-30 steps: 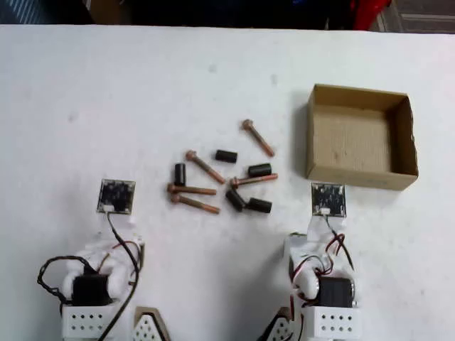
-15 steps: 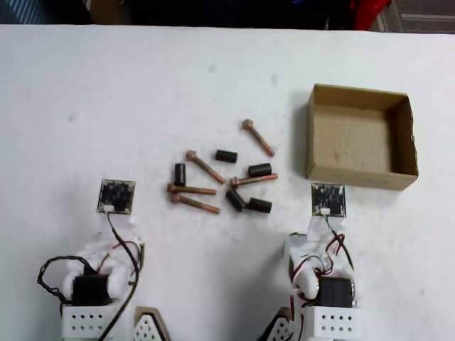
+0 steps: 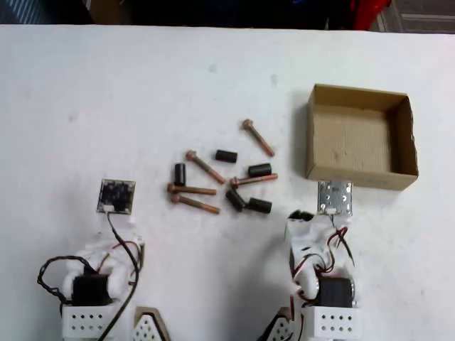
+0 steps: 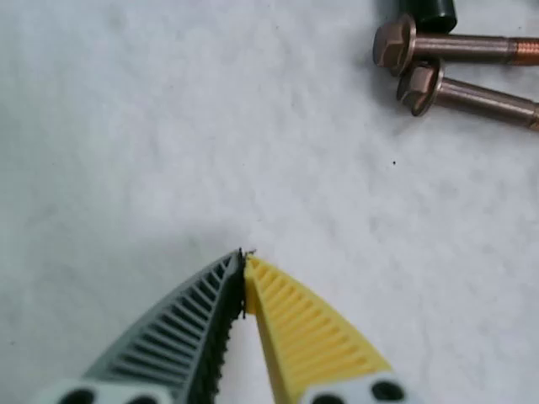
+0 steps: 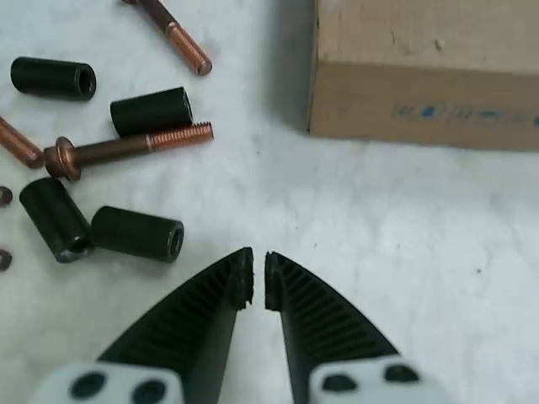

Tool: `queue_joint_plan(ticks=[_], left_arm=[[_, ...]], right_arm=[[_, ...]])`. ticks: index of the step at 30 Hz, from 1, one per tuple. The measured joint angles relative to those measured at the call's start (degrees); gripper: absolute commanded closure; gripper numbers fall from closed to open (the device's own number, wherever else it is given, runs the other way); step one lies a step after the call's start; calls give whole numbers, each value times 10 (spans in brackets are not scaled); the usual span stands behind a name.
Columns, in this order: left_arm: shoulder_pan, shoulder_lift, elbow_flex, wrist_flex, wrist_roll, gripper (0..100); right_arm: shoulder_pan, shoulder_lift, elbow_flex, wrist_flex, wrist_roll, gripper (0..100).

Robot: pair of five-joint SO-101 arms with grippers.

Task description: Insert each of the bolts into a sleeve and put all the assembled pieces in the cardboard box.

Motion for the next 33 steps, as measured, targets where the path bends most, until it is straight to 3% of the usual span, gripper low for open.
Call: queue_joint_plan(ticks=[8,16,20,25,33], left_arm=[[0,0,0,0,0,977],[0,0,0,-4,0,976],[0,0,0,-44,-22,976],[0,0,0,-49,-98,977],[0,0,0,-55,-98,978]], right_arm=[[0,0,0,-72,244,981],[33,0,-17,-84,350,980],[60,0,-81,-77,376,980],[83,0,-207,17,382,980],[65,128,-393,114,383,871]])
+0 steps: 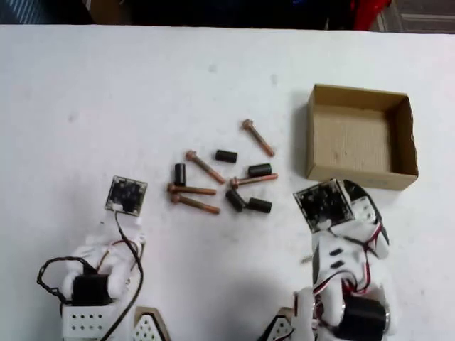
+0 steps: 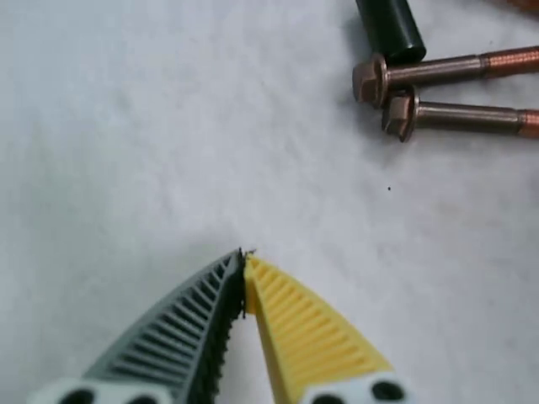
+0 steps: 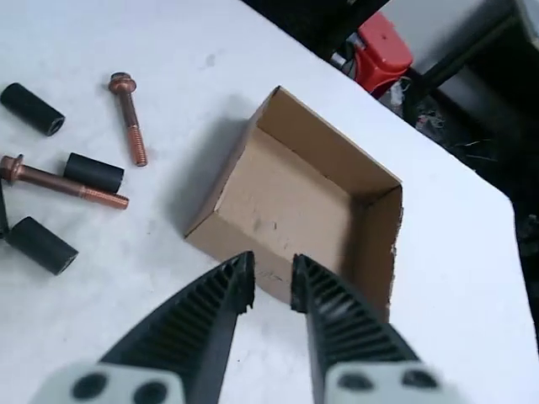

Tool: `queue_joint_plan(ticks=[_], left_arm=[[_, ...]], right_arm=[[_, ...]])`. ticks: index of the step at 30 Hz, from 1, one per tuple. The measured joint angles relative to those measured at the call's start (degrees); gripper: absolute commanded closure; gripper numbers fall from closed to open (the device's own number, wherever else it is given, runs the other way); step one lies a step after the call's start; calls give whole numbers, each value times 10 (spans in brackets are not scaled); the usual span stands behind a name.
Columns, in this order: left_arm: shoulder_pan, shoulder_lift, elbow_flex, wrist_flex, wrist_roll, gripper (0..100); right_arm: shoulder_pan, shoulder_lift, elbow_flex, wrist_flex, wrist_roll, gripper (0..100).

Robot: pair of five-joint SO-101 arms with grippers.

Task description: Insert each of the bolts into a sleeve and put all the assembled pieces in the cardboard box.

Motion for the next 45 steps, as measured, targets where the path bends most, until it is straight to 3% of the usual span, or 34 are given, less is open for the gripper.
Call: queue_joint_plan(ticks=[13,18,24,28,35,45], left_arm=[[0,1,0,-17,0,977],[0,1,0,-17,0,977],[0,1,0,-17,0,977],[0,1,0,-17,0,977],[0,1,0,-17,0,977],[0,1,0,-17,0,977]], right_arm=[[-95,397,-168,4,4,863],[-146,532,-229,48,56,779],[-194,678,-306,106,158,772],[-235,749,-318,123,241,772],[-252,831,-320,105,297,772],[-253,958,-321,17,282,830]])
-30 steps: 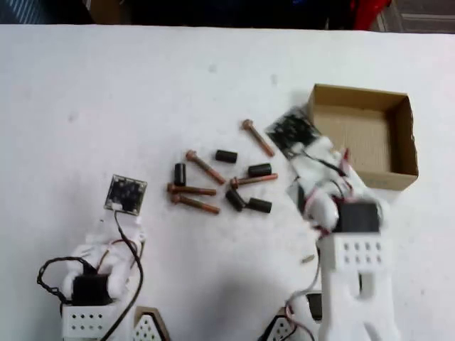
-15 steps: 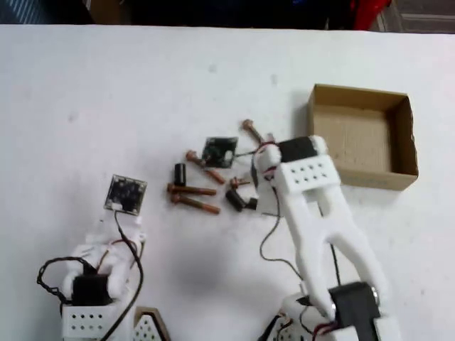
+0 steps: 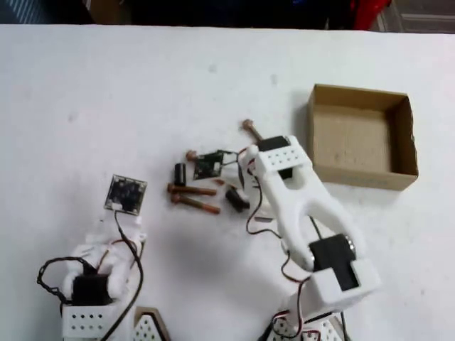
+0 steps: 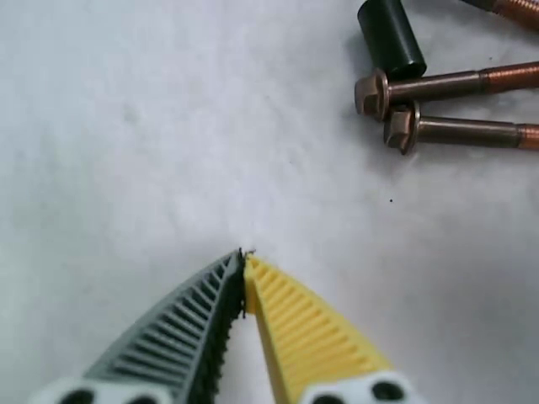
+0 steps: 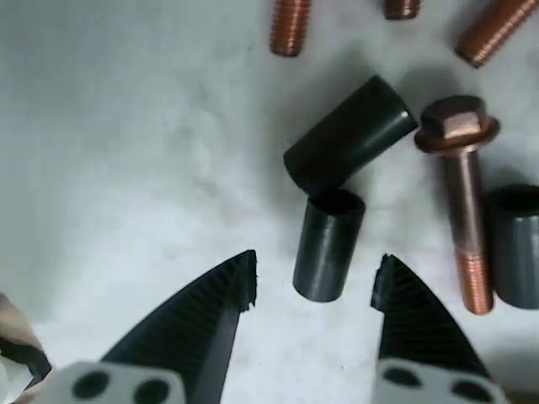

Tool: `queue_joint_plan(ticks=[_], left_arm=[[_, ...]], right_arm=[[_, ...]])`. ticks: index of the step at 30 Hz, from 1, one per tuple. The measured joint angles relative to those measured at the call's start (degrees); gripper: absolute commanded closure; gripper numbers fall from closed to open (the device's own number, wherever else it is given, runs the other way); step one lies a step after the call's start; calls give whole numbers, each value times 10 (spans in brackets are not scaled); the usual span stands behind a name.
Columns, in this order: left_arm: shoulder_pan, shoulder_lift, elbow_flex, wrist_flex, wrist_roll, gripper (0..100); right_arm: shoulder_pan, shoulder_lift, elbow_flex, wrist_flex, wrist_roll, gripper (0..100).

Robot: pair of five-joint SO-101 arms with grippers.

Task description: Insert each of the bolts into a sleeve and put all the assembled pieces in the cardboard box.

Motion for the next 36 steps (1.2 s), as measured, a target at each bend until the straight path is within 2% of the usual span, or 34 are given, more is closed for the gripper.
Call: queue_joint_plan(ticks=[8,13,19,24,29,36], left_arm=[[0,0,0,0,0,977],[0,0,0,0,0,977],[0,0,0,0,0,977],[0,0,0,0,0,977],[0,0,0,0,0,977],[2,0,0,0,0,976]], right_arm=[[0,47,-3,-51,-17,832],[0,74,-4,-89,-56,834],[4,86,-14,-102,-67,988],[5,88,-20,-105,-70,982],[5,90,-25,-105,-127,981],[4,-22,-21,-66,-187,981]])
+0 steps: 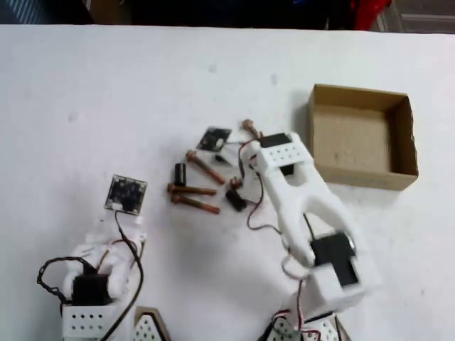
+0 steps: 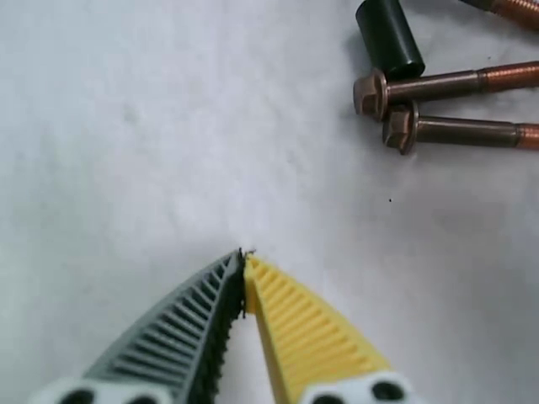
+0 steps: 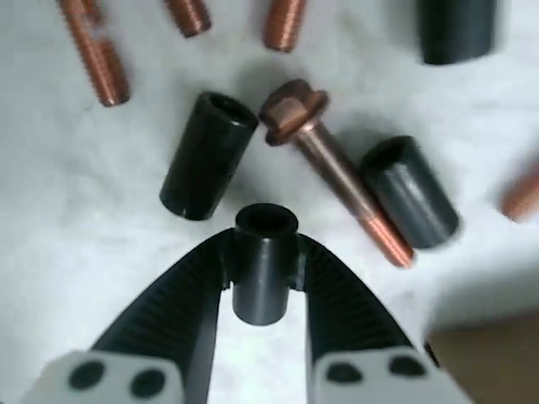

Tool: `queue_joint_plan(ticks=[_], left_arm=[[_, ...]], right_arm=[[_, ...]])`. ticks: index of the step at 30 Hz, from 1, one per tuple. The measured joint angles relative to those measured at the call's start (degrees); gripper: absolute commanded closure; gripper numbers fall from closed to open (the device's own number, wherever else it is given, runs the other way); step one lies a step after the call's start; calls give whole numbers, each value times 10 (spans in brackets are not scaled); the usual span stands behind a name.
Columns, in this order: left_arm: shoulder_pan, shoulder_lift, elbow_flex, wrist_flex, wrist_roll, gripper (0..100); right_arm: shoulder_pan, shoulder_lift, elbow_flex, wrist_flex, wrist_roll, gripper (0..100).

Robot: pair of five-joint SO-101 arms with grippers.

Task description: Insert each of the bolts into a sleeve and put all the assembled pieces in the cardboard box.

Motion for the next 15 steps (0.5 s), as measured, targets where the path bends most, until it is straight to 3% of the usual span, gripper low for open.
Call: queue_joint_plan(ticks=[15], left_arm=[[0,0,0,19,0,978]], right_arm=[[0,-490,45,165,-154,980]])
